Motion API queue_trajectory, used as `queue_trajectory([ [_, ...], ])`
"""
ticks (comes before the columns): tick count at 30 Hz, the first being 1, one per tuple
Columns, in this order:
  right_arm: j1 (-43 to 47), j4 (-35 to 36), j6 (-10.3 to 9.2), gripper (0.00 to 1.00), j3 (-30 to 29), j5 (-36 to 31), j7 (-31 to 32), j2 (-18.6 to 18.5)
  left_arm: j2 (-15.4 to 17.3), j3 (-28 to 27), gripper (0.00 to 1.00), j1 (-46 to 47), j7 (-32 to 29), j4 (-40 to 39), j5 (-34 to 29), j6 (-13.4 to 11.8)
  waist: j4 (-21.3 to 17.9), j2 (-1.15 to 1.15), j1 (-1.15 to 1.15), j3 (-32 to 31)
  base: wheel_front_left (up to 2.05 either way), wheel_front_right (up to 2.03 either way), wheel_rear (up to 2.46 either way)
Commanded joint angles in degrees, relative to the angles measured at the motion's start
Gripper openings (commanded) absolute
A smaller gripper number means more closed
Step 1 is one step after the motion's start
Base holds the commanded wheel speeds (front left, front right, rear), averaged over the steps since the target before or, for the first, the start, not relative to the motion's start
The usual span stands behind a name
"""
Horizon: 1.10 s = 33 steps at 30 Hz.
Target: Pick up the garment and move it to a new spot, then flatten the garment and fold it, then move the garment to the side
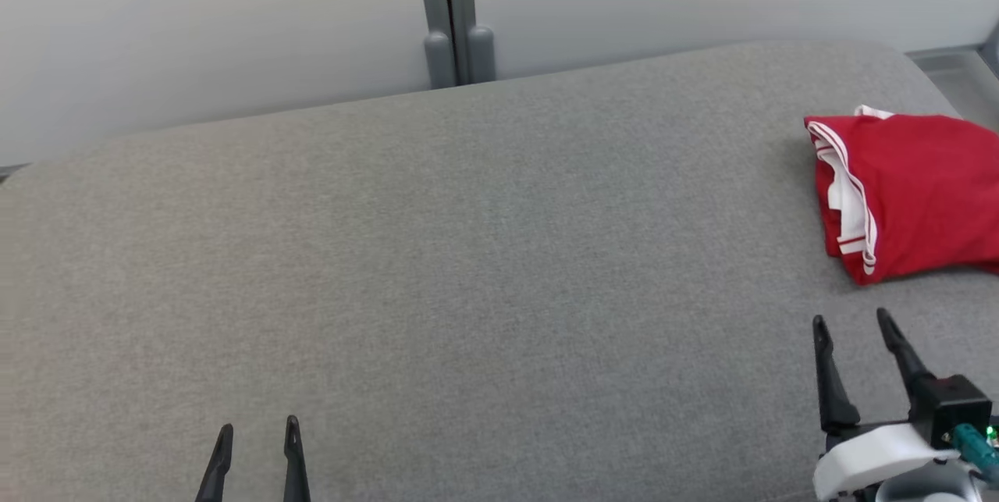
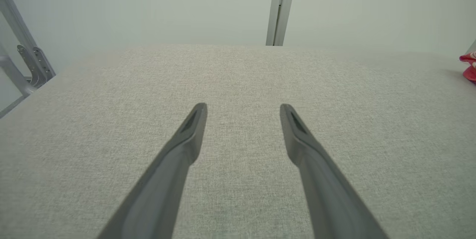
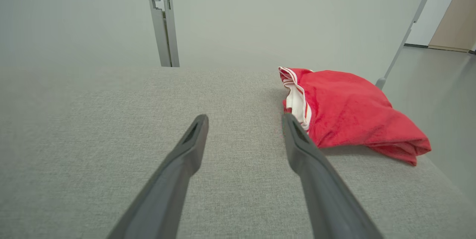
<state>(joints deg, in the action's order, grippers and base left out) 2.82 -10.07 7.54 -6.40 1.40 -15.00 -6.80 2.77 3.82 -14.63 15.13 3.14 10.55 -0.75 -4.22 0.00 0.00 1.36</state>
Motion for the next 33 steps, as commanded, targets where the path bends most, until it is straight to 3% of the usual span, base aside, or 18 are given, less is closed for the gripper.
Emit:
queue_trajectory([
  [1,1.61,0.52,-0.11,1.00,0.56,0.00,-0.22,0.47,0.24,-0.40,1.00,-0.79,0.00,0.30,0.33,-0.48,3.98,0.00,0.00,-3.84,0.00,0.00,0.00],
  [9,4.14,0.68,-0.11,1.00,3.70,-0.42,-0.22,2.32,0.24,-0.44,1.00,-0.97,0.00,1.36,0.54,-0.53,4.95,0.00,0.00,-4.81,0.00,0.00,0.00],
  [11,4.20,0.72,-0.11,1.00,3.82,-0.55,-0.22,2.69,0.24,0.21,1.00,-1.08,0.01,1.95,1.50,0.62,5.02,0.00,0.00,-4.97,0.00,0.00,0.00],
  [12,3.60,0.69,0.00,0.00,3.79,-0.27,0.00,2.68,0.01,0.26,0.00,-0.30,0.00,2.04,1.29,0.83,4.72,0.00,0.00,-4.66,0.00,0.00,0.00],
  [16,3.40,-0.87,0.01,0.00,3.41,1.10,0.60,2.95,-0.13,0.39,0.00,-0.18,-0.18,3.23,2.60,0.95,4.82,0.00,0.00,-4.72,0.00,0.00,0.00],
  [33,0.68,-1.29,0.00,0.00,2.70,21.23,5.24,3.14,0.75,-1.12,0.00,4.71,-4.26,5.06,21.20,2.54,4.73,0.00,0.00,-4.24,0.00,0.00,0.00],
])
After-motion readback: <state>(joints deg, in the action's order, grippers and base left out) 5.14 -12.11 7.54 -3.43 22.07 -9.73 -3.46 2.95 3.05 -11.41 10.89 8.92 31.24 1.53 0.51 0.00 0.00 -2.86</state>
